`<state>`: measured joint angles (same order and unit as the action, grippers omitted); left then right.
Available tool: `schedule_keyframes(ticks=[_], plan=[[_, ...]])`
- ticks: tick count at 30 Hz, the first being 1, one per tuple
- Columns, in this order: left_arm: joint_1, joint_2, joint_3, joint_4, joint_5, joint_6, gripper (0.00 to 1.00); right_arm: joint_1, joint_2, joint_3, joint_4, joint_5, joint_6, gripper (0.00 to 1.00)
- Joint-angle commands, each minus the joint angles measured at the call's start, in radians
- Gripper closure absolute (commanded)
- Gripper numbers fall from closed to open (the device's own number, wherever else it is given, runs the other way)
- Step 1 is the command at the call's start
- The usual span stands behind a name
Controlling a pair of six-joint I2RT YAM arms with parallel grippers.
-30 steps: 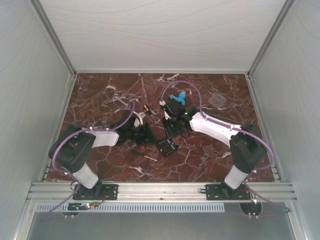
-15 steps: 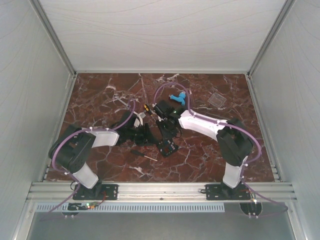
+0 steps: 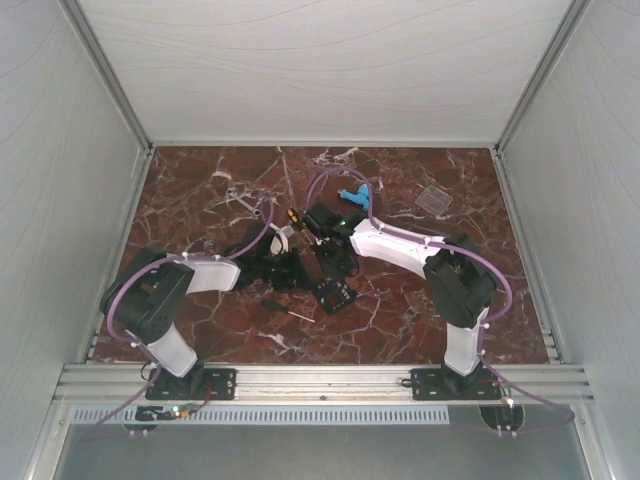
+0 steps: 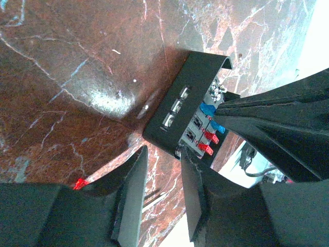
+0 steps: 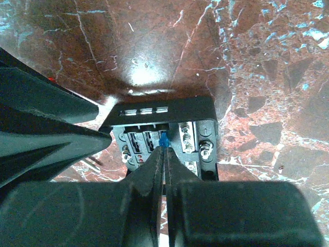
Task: Snap on the fuse box
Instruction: Install the fuse at the fuse box base.
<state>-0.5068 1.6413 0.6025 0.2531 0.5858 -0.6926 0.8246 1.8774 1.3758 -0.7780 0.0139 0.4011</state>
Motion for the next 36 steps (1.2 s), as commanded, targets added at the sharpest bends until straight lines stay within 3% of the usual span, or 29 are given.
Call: schedule_keyframes(ticks=[1,24,36], plan=[[-0.007,0.02,0.04,0.021,0.02,0.016,0.68,0.007,0.032,0.022,-0.064,0.032,0.013,1.0],[-0.009,0.063,0.047,0.015,0.017,0.027,0.77,0.008,0.293,0.026,-0.12,0.116,-0.007,1.0],[-0.009,0.063,0.038,0.014,0.016,0.026,0.79,-0.025,0.305,-0.041,-0.096,0.177,0.005,1.0]])
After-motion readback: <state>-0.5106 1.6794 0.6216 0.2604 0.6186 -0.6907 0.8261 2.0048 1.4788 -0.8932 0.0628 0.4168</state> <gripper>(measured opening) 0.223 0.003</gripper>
